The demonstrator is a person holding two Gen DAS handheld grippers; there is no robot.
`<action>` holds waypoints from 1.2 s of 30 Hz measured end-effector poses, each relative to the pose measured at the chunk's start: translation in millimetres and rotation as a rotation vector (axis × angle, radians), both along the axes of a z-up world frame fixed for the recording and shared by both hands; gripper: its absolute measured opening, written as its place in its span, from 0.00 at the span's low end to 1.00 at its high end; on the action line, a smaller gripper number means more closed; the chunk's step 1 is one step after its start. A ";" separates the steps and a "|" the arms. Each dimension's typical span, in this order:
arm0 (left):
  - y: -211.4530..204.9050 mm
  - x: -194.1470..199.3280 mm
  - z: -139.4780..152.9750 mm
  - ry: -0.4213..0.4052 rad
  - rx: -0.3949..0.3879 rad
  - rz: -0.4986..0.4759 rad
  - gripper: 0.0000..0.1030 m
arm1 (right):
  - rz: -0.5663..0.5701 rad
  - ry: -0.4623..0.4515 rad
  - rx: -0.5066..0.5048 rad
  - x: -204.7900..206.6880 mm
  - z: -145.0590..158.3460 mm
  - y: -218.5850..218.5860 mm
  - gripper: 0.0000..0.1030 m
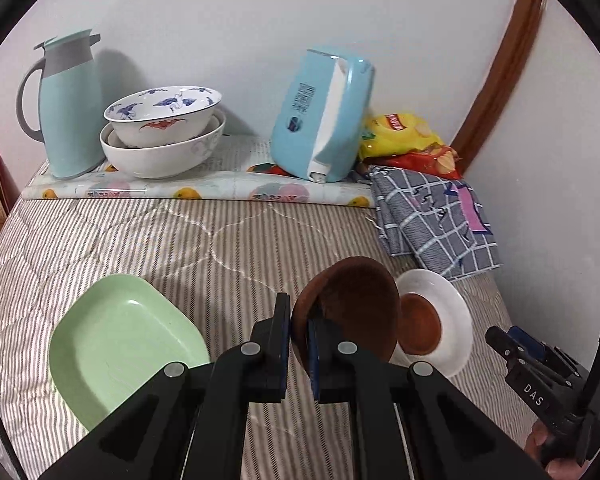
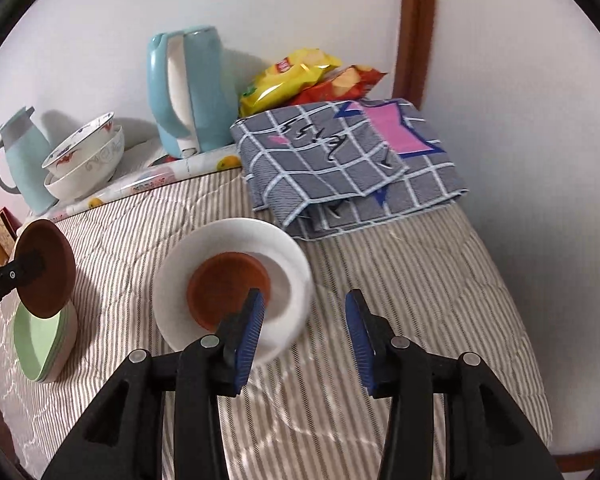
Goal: Organize plates and bowls
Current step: 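Carry the left gripper's clay bowl over the white bowl and lower it in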
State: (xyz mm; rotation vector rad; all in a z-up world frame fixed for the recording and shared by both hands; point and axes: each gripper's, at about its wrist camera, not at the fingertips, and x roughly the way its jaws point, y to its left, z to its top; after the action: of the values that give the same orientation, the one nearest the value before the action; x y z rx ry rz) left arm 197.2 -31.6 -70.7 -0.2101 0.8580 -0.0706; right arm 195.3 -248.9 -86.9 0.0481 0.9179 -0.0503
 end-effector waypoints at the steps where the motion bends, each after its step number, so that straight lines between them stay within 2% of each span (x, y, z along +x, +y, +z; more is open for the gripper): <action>1: -2.4 -1.9 0.8 -0.001 0.003 -0.003 0.08 | -0.007 -0.005 0.003 -5.1 1.5 -3.7 0.42; 18: -47.9 -19.1 6.3 0.004 0.017 -0.068 0.08 | -0.099 -0.046 0.030 -53.6 17.4 -48.8 0.42; 31: -81.6 2.9 -7.8 0.049 0.039 -0.110 0.08 | -0.157 -0.049 0.040 -57.4 15.8 -79.0 0.43; 36: -91.7 17.0 -17.4 0.071 0.045 -0.116 0.08 | -0.185 -0.038 0.049 -53.8 7.8 -88.9 0.47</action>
State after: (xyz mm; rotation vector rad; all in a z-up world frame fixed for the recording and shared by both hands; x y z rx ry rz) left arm 214.2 -123.3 -88.0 -0.1208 0.9415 -0.1528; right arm 141.5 -337.8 -79.1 0.1784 0.8746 -0.1978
